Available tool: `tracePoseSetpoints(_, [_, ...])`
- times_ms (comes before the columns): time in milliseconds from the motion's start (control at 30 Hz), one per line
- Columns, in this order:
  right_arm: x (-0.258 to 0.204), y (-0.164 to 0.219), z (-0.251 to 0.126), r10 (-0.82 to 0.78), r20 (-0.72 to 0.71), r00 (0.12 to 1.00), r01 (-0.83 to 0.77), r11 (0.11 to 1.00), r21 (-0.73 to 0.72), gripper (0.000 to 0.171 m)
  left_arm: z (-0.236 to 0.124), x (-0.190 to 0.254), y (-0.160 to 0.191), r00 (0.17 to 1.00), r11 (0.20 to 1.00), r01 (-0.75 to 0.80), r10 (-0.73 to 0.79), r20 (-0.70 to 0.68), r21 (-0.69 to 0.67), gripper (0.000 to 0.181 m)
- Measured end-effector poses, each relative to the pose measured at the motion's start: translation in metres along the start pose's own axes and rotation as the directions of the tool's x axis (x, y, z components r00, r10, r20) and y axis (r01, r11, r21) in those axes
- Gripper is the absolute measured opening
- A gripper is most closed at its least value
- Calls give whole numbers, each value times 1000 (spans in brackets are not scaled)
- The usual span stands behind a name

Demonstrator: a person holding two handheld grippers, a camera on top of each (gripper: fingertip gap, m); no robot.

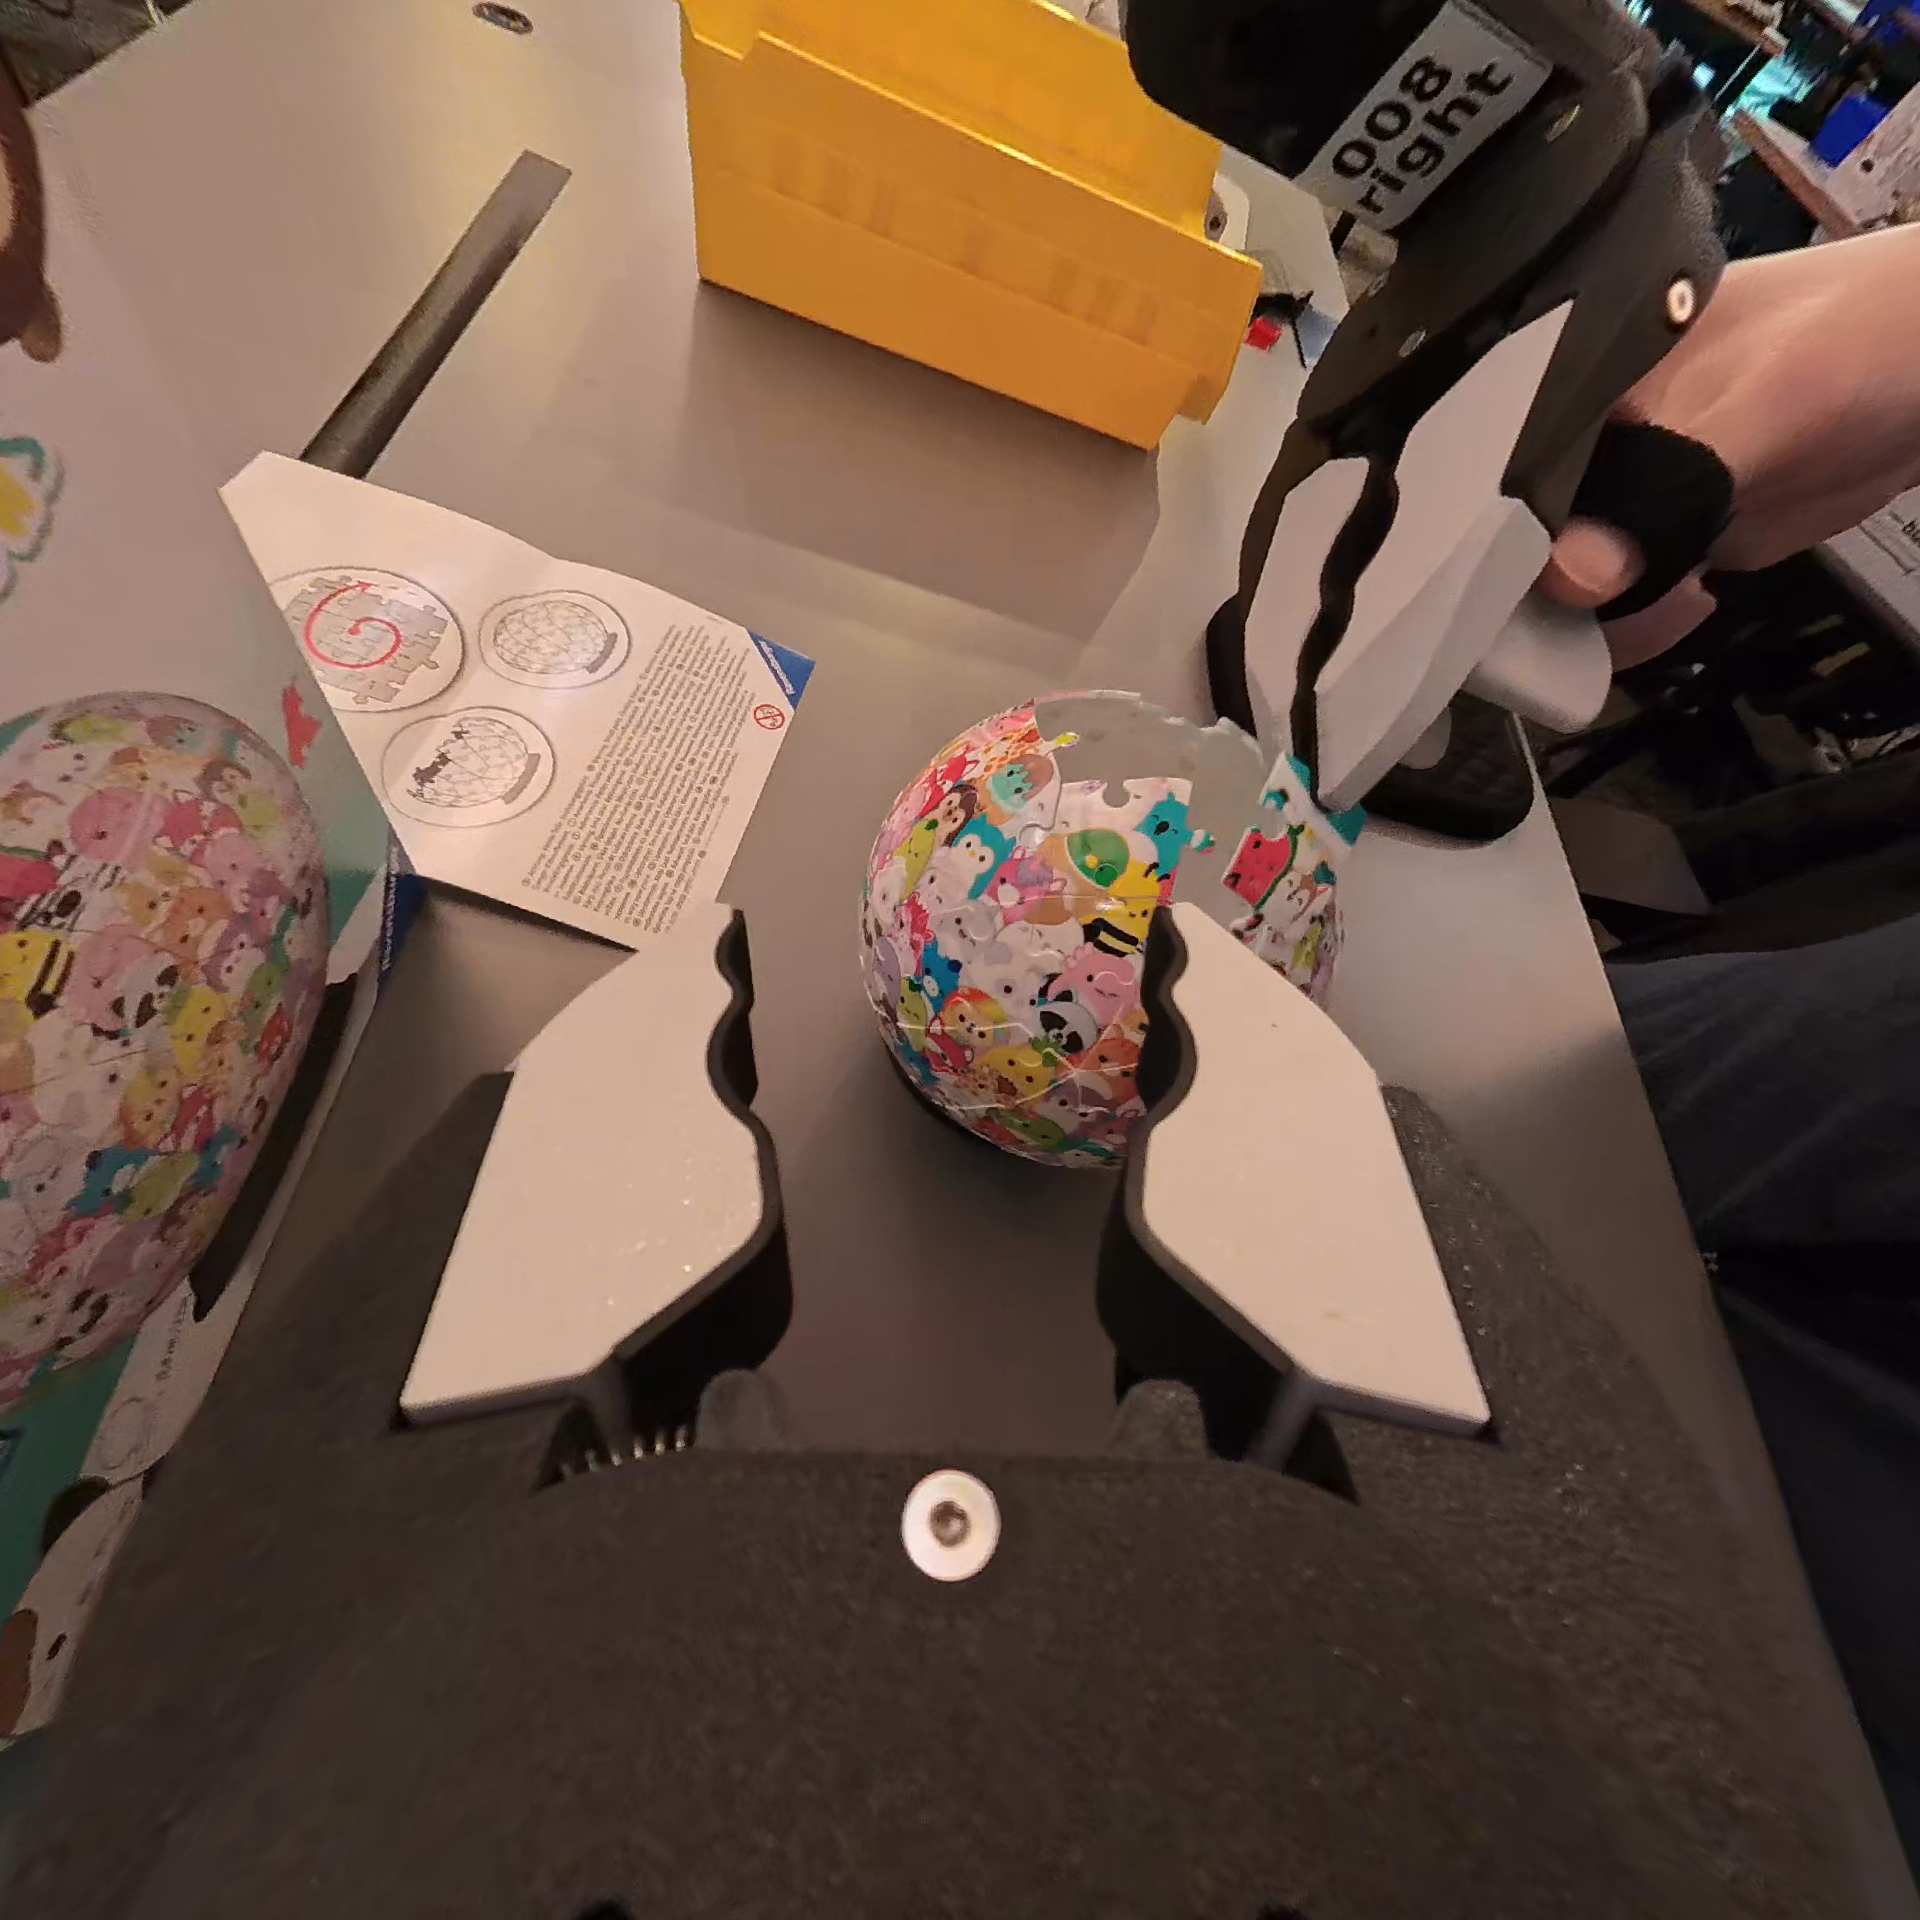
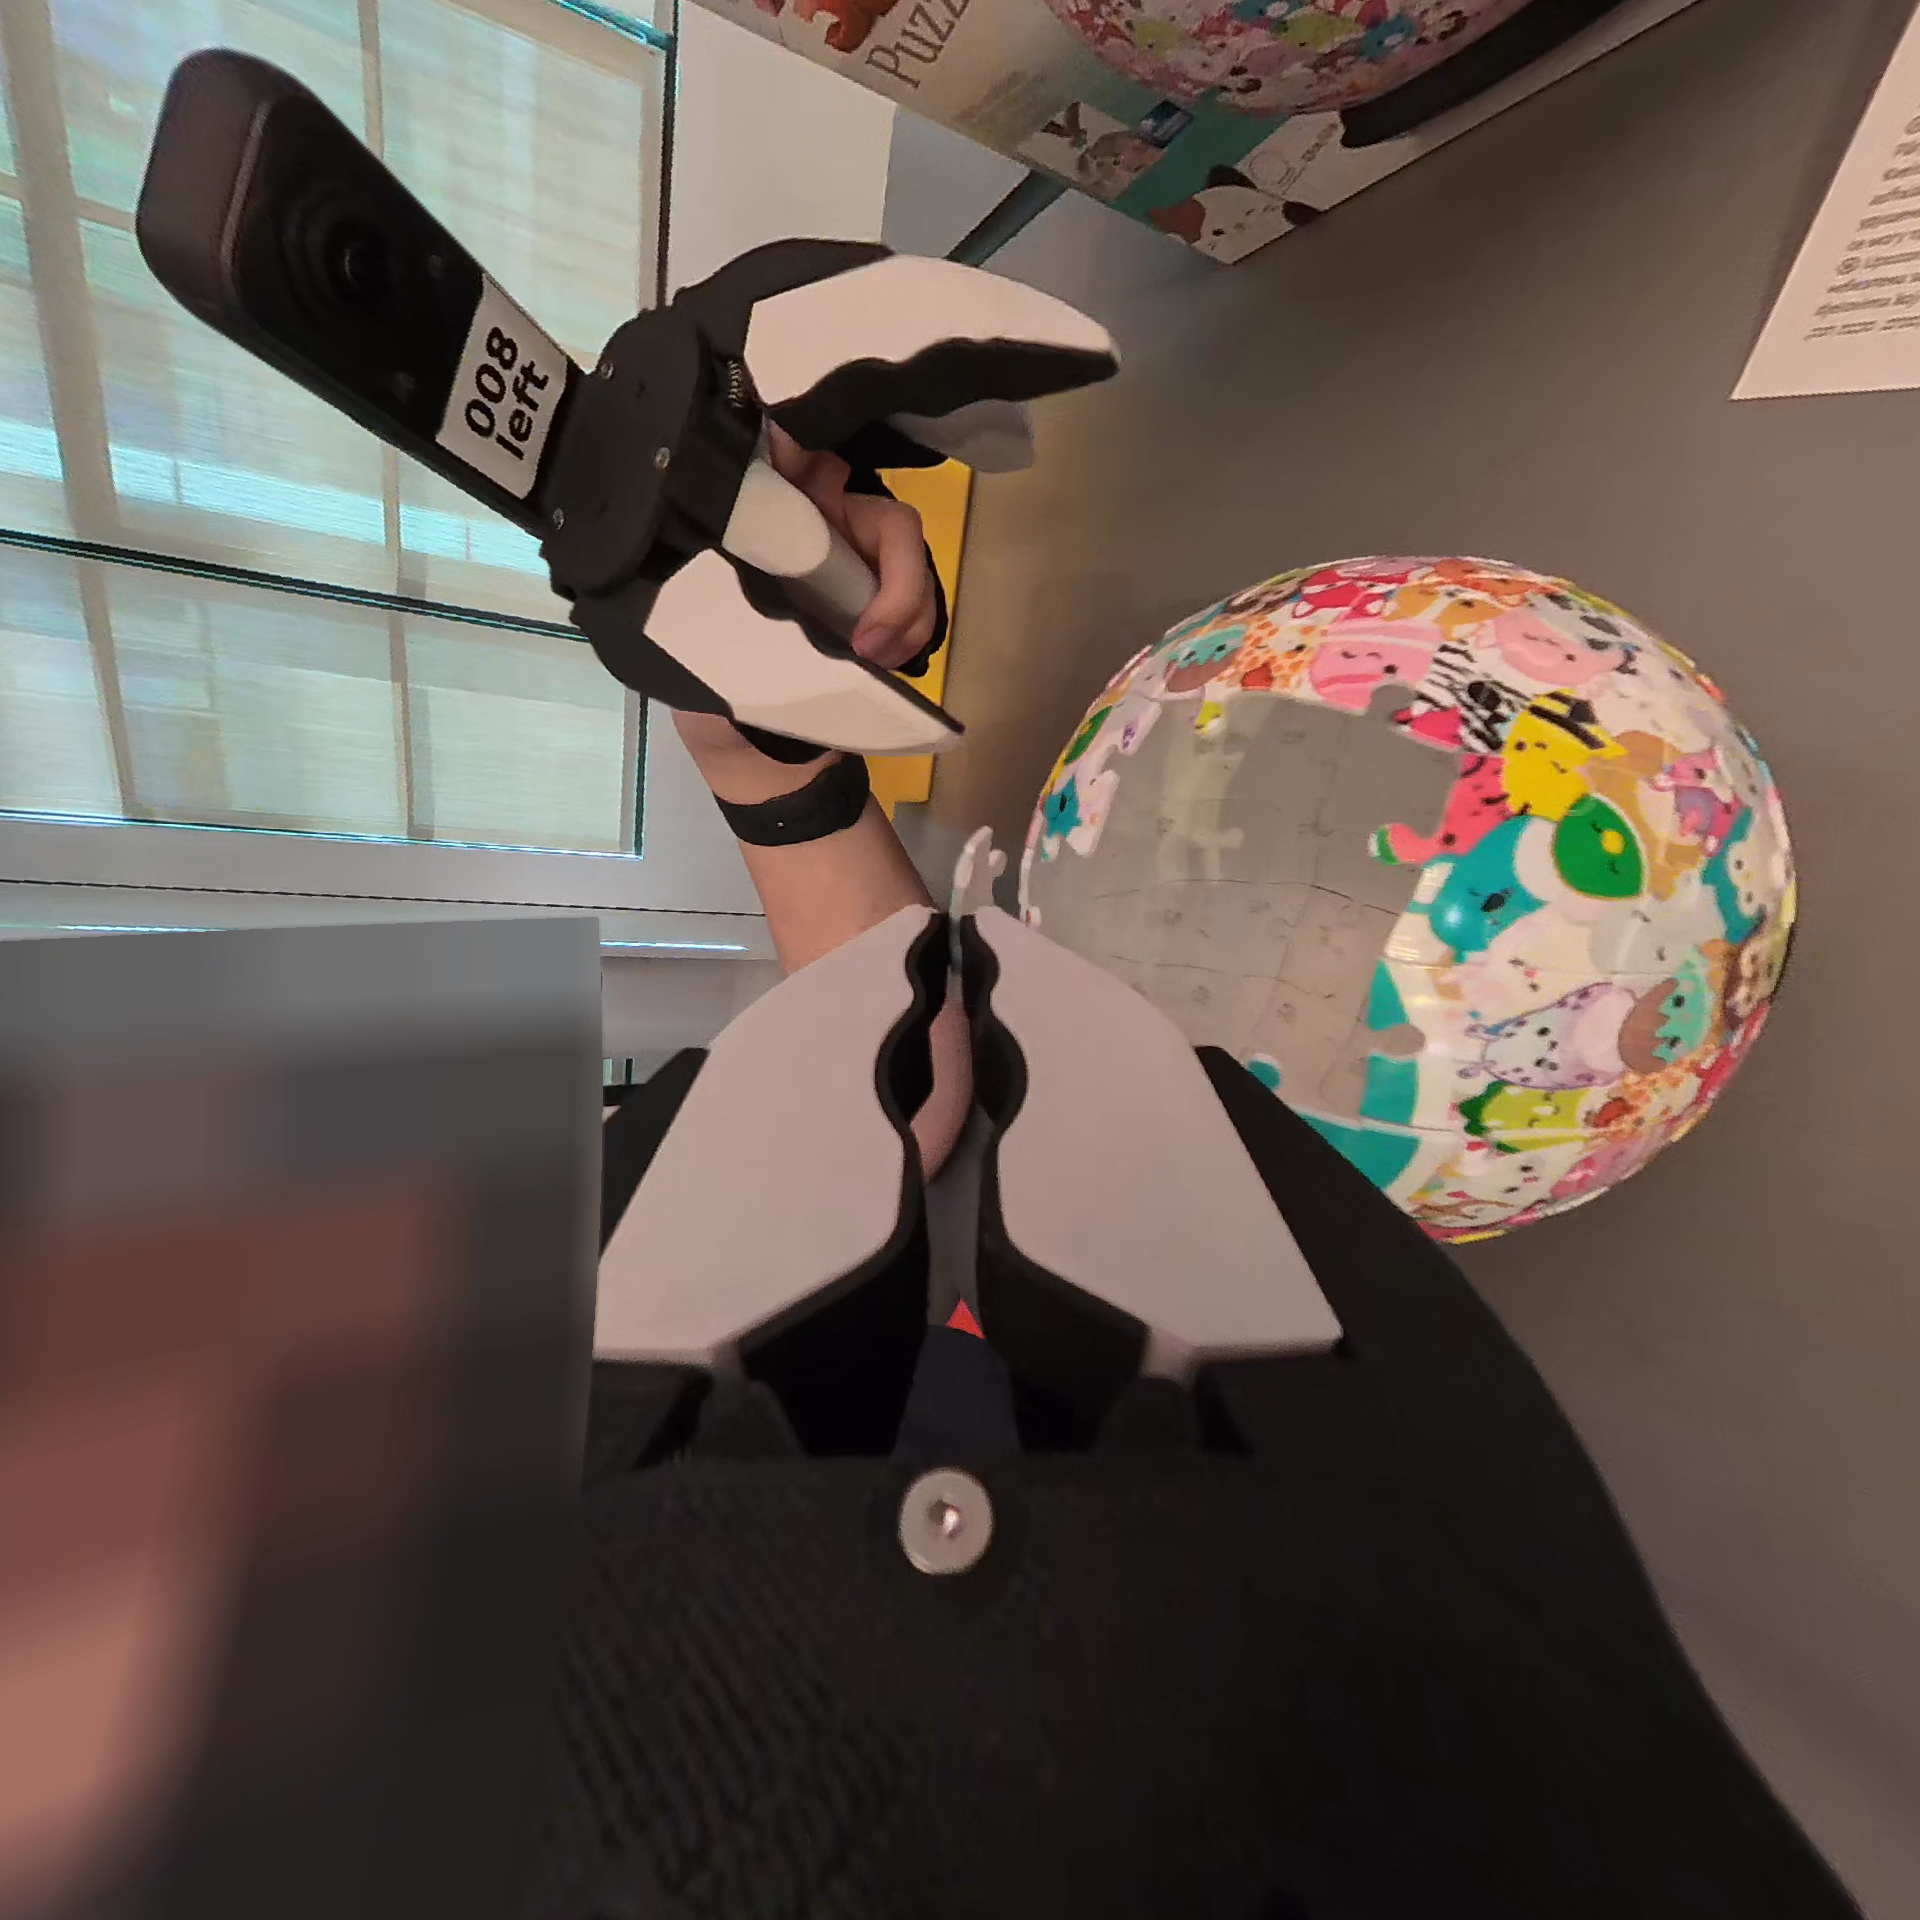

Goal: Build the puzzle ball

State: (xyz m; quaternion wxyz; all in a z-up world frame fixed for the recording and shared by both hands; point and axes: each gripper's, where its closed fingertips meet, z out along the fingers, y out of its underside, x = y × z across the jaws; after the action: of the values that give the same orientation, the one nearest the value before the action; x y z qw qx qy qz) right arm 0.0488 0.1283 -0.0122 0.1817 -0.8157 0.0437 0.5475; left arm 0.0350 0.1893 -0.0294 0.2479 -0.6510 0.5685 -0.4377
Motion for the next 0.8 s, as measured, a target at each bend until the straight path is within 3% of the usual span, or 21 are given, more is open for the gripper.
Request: tracePoseSetpoints(800, [5, -3, 5, 4, -52, 999, -5, 1000, -7, 3, 9, 2, 5, 989, 988, -107, 117, 89, -111, 86])
